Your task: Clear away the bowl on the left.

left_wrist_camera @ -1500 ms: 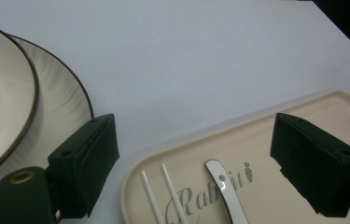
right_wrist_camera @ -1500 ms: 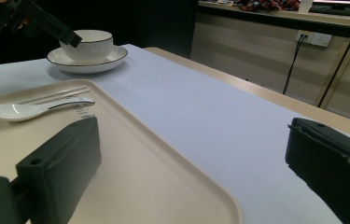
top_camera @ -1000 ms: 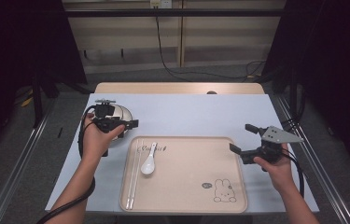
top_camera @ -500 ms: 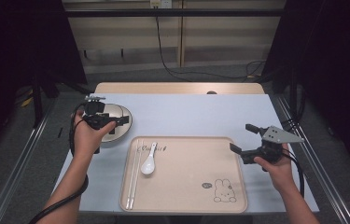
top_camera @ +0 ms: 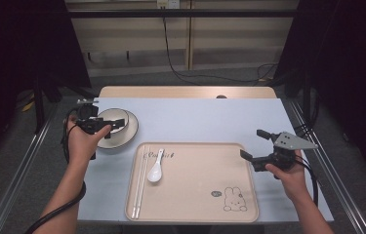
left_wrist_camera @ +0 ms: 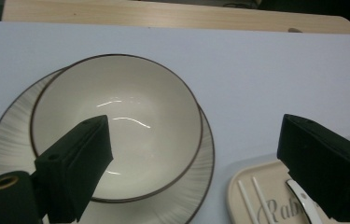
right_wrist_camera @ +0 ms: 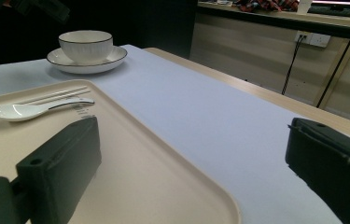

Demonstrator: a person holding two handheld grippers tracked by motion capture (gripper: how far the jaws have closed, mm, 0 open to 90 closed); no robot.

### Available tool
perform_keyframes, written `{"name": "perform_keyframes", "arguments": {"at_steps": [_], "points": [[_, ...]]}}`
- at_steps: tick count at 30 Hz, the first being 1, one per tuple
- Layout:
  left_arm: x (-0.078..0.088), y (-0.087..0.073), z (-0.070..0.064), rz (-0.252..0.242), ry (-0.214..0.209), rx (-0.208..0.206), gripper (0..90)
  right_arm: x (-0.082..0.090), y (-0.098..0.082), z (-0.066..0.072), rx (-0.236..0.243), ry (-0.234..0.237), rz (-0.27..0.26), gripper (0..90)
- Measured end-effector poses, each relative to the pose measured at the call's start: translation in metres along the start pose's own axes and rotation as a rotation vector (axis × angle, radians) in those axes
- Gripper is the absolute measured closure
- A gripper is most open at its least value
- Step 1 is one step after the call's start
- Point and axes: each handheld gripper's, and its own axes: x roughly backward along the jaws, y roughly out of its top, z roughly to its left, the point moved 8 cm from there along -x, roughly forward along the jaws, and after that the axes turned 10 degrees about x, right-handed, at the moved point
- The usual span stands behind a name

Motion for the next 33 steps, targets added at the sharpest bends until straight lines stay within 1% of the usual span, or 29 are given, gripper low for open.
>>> {"name": "perform_keyframes", "arguments": {"at_steps": [1, 3, 4, 5, 7, 8, 9, 12, 13, 15, 16, 18, 19, 20, 21, 22, 23, 24, 25, 26, 27, 28, 29, 31, 32, 33], "points": [[-0.001, 0.000, 0.003, -0.006, 0.006, 0.015, 10.1, 0.000, 0.000, 0.000, -0.001, 0.002, 0.001, 2.5], [-0.001, -0.001, 0.009, -0.007, 0.014, 0.024, 10.1, 0.000, 0.000, 0.000, -0.002, 0.004, 0.000, 2.5], [-0.001, -0.001, 0.011, -0.019, 0.021, 0.038, 10.4, 0.001, 0.000, 0.000, 0.000, -0.003, -0.003, 2.5], [0.000, -0.001, 0.015, -0.010, 0.031, 0.024, 10.4, 0.001, 0.000, 0.000, -0.002, 0.005, 0.001, 2.5], [0.000, -0.001, 0.019, -0.016, 0.036, 0.042, 10.4, 0.001, 0.000, 0.000, -0.003, 0.007, 0.002, 2.5], [0.000, -0.001, 0.021, -0.020, 0.044, 0.046, 10.4, 0.001, 0.000, -0.001, -0.003, 0.002, 0.001, 2.5], [0.000, -0.001, 0.023, -0.022, 0.044, 0.051, 10.5, 0.001, 0.000, -0.001, -0.001, 0.003, 0.000, 2.5], [-0.002, -0.002, 0.030, -0.020, 0.063, 0.060, 11.1, 0.001, 0.000, 0.000, -0.002, 0.005, 0.002, 2.5], [-0.003, -0.002, 0.032, -0.021, 0.070, 0.065, 11.2, 0.001, 0.001, 0.000, -0.003, -0.003, -0.003, 2.5], [-0.006, -0.003, 0.036, -0.020, 0.079, 0.070, 13.4, 0.001, 0.001, 0.000, -0.001, -0.002, -0.003, 2.5], [-0.007, -0.004, 0.038, -0.016, 0.085, 0.074, 13.4, 0.002, 0.001, 0.000, 0.000, 0.006, 0.000, 2.5], [-0.008, -0.005, 0.041, -0.016, 0.090, 0.081, 14.2, 0.002, 0.001, -0.001, 0.002, 0.008, -0.002, 2.5], [-0.010, -0.004, 0.042, -0.032, 0.098, 0.099, 15.3, 0.002, 0.001, -0.001, -0.003, 0.001, 0.000, 2.5], [-0.010, -0.005, 0.044, -0.026, 0.102, 0.088, 15.8, 0.002, 0.001, -0.001, -0.002, 0.002, 0.001, 2.5], [-0.011, -0.005, 0.046, -0.031, 0.110, 0.093, 16.2, 0.002, 0.001, -0.001, -0.001, 0.002, 0.001, 2.5], [-0.012, -0.006, 0.047, -0.035, 0.110, 0.100, 17.6, 0.002, 0.001, -0.001, -0.002, 0.003, 0.000, 2.5], [-0.013, -0.006, 0.049, -0.036, 0.116, 0.094, 18.7, 0.003, 0.001, -0.001, -0.001, 0.004, 0.001, 2.5], [-0.014, -0.007, 0.050, -0.040, 0.114, 0.103, 19.8, 0.003, 0.001, -0.001, -0.002, 0.004, 0.001, 2.5], [-0.014, -0.008, 0.051, -0.032, 0.117, 0.108, 22.0, 0.003, 0.001, -0.001, -0.001, 0.004, -0.002, 2.5], [-0.016, -0.009, 0.051, -0.042, 0.118, 0.123, 23.6, 0.003, 0.001, -0.001, -0.003, 0.007, -0.003, 2.5], [-0.016, -0.009, 0.053, -0.042, 0.121, 0.114, 24.8, 0.003, 0.001, -0.001, -0.003, 0.005, -0.003, 2.5], [-0.017, -0.009, 0.055, -0.057, 0.132, 0.116, 25.8, 0.003, 0.001, -0.001, -0.004, 0.004, -0.003, 2.5], [-0.018, -0.010, 0.057, -0.060, 0.141, 0.115, 27.3, 0.003, 0.001, -0.001, -0.005, 0.005, -0.002, 2.5], [-0.020, -0.011, 0.059, -0.070, 0.138, 0.140, 30.0, 0.003, 0.001, -0.001, 0.000, 0.005, -0.006, 2.5], [-0.020, -0.012, 0.062, -0.069, 0.150, 0.140, 31.3, 0.003, 0.002, -0.002, 0.001, -0.001, -0.010, 2.5], [-0.022, -0.013, 0.061, -0.078, 0.147, 0.166, 31.4, 0.003, 0.002, -0.001, -0.004, 0.000, -0.009, 2.5]]}}
